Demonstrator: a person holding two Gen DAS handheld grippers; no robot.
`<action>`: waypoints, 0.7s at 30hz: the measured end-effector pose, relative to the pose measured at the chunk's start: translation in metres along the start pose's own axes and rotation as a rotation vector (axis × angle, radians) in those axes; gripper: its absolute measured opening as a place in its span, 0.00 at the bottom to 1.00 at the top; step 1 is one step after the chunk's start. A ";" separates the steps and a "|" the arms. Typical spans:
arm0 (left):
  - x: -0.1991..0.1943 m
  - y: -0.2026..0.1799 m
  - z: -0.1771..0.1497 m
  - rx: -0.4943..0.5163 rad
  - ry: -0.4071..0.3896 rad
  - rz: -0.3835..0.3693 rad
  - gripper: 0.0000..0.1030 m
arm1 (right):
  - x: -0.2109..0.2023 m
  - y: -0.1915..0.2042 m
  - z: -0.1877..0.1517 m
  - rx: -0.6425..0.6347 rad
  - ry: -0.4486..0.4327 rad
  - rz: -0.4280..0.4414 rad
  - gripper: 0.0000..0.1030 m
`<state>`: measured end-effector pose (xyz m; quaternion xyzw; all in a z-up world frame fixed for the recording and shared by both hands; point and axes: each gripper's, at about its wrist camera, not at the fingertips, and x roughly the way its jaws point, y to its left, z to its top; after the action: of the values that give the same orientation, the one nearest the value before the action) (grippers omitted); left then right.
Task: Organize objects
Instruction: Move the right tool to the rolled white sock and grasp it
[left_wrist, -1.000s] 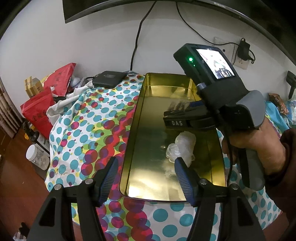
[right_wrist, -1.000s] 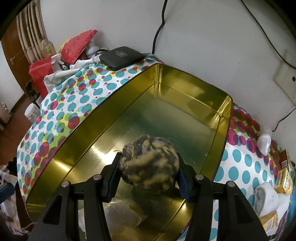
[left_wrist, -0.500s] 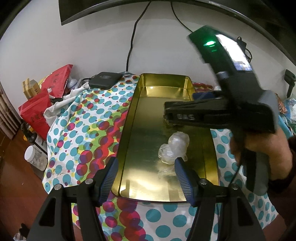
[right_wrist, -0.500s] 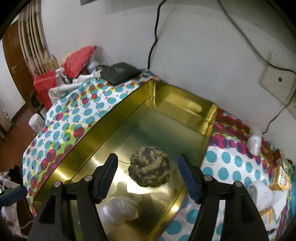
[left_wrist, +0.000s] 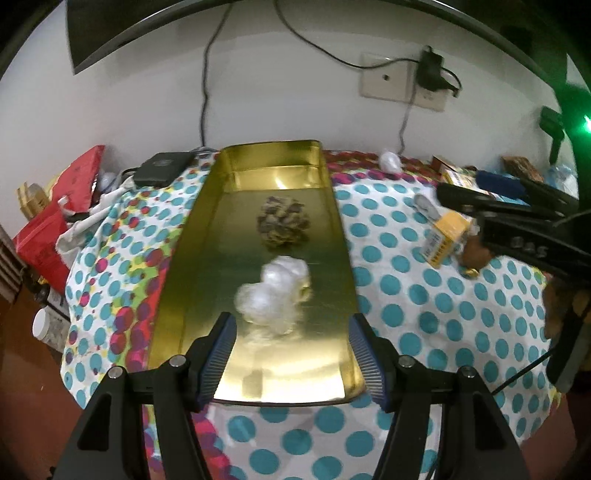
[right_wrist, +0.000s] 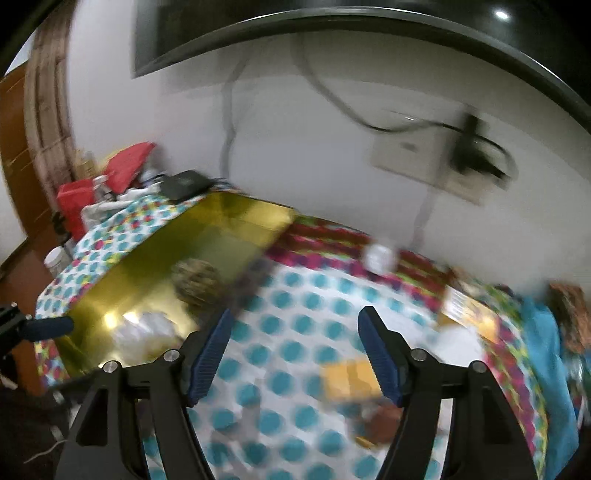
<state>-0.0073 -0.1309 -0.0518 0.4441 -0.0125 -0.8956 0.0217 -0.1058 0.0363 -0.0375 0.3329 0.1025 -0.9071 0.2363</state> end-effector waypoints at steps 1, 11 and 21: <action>0.000 -0.005 0.000 0.008 0.001 -0.006 0.63 | -0.004 -0.011 -0.006 0.028 0.001 -0.015 0.68; 0.002 -0.047 0.000 0.082 0.018 -0.015 0.63 | -0.016 -0.123 -0.070 0.314 0.076 -0.147 0.69; 0.006 -0.074 0.000 0.132 0.038 -0.002 0.63 | 0.010 -0.139 -0.091 0.344 0.127 -0.094 0.68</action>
<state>-0.0128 -0.0578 -0.0596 0.4616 -0.0709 -0.8842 -0.0082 -0.1308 0.1843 -0.1086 0.4200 -0.0237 -0.8984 0.1265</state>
